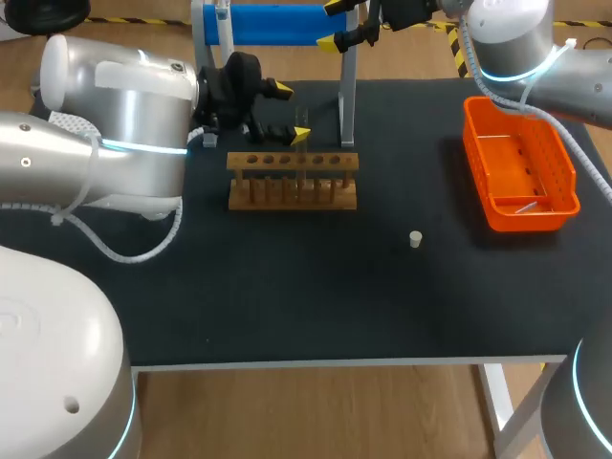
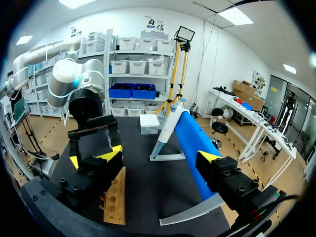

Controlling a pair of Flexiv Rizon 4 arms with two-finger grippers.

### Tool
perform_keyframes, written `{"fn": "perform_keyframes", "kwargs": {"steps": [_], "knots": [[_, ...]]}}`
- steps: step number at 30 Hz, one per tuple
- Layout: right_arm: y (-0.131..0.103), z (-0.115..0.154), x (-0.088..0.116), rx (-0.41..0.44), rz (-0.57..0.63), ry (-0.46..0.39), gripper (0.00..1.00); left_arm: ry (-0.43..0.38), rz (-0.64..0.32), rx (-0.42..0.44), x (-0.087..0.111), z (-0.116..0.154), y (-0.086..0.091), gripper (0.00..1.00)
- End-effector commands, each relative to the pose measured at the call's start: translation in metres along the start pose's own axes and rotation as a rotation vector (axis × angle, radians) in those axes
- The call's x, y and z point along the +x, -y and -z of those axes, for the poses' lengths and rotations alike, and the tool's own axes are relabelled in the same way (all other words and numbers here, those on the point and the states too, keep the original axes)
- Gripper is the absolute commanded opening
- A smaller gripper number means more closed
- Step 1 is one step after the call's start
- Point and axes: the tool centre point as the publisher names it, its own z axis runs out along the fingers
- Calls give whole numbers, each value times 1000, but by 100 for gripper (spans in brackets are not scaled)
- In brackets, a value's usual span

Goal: Invert the test tube, pick up the pipette, mount the tip to pipette, aspirate from beaker and dispense into the tube, eject the tip, return the pipette, and cap with the stopper.

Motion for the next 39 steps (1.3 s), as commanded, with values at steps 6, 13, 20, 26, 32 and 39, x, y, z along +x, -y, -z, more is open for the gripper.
{"fn": "perform_keyframes", "kwargs": {"steps": [6,13,20,26,32,39], "knots": [[-1,1,-1,5,-1,-5,100,-350,-1,-8,-6,-4,-4,100],[-1,1,-1,5,-1,-5,100,-334,-2,-11,-4,-15,-8,100],[-1,1,-1,5,-1,-5,100,-272,10,-12,0,-20,-12,100],[-1,1,-1,5,-1,-5,100,-166,19,-28,2,-19,-16,100],[-1,1,-1,5,-1,-5,100,-96,34,-16,3,-18,-18,100],[-1,1,-1,5,-1,-5,100,-93,23,-17,5,-24,-14,100]]}}
